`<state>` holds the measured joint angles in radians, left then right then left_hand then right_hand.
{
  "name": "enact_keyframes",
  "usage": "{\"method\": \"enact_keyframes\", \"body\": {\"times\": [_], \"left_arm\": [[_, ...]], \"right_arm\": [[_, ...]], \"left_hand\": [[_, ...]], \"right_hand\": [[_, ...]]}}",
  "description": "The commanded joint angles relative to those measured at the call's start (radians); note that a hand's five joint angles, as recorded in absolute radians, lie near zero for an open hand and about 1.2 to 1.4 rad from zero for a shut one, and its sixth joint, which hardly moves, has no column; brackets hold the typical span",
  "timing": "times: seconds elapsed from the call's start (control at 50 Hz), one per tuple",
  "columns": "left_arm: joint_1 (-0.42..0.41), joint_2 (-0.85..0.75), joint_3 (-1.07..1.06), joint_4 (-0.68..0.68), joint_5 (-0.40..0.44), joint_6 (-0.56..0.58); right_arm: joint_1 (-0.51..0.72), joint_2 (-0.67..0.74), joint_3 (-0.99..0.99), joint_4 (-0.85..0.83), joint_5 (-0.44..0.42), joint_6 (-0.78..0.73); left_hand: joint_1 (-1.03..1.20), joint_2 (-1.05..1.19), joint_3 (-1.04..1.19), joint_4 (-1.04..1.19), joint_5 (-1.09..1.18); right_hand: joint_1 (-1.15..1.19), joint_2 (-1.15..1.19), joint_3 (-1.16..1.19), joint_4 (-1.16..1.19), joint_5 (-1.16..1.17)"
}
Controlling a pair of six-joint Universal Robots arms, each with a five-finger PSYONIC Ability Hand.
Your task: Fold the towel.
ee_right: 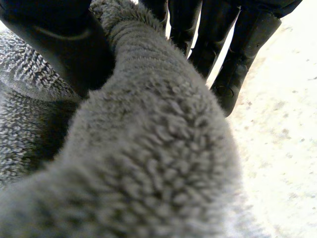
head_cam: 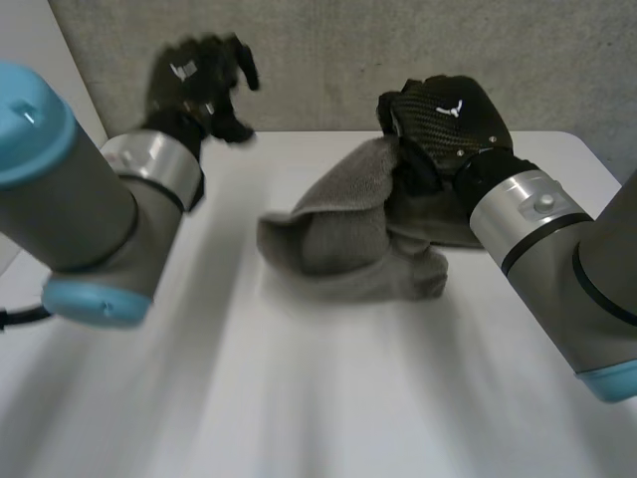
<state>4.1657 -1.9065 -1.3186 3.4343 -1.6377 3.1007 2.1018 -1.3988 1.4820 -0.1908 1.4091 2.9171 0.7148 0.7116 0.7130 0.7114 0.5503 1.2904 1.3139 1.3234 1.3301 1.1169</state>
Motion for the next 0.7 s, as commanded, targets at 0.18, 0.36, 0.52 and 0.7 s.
{"method": "enact_keyframes", "body": {"times": [0.18,0.36,0.52,0.7], "left_arm": [[-0.045,-0.039,-0.123,-0.119,0.009,-0.335],[-0.045,-0.029,-0.154,-0.248,0.076,-0.369],[-0.039,-0.011,-0.211,-0.251,0.084,-0.363],[-0.024,-0.022,-0.225,-0.242,0.087,-0.360]], "right_arm": [[0.000,-0.014,0.035,0.025,0.062,-0.007],[-0.017,-0.003,0.050,0.025,0.088,-0.009],[-0.034,0.000,0.069,0.022,0.088,-0.012],[-0.048,-0.003,0.095,0.028,0.088,-0.012]], "left_hand": [[-0.413,-0.410,-0.411,-0.410,-0.423],[-0.443,-0.439,-0.441,-0.439,-0.453],[-0.425,-0.422,-0.423,-0.422,-0.435],[-0.422,-0.419,-0.420,-0.419,-0.432]], "right_hand": [[0.106,0.082,0.073,0.066,0.105],[0.106,0.082,0.073,0.066,0.105],[0.106,0.082,0.073,0.066,0.105],[0.106,0.082,0.073,0.066,0.105]]}}
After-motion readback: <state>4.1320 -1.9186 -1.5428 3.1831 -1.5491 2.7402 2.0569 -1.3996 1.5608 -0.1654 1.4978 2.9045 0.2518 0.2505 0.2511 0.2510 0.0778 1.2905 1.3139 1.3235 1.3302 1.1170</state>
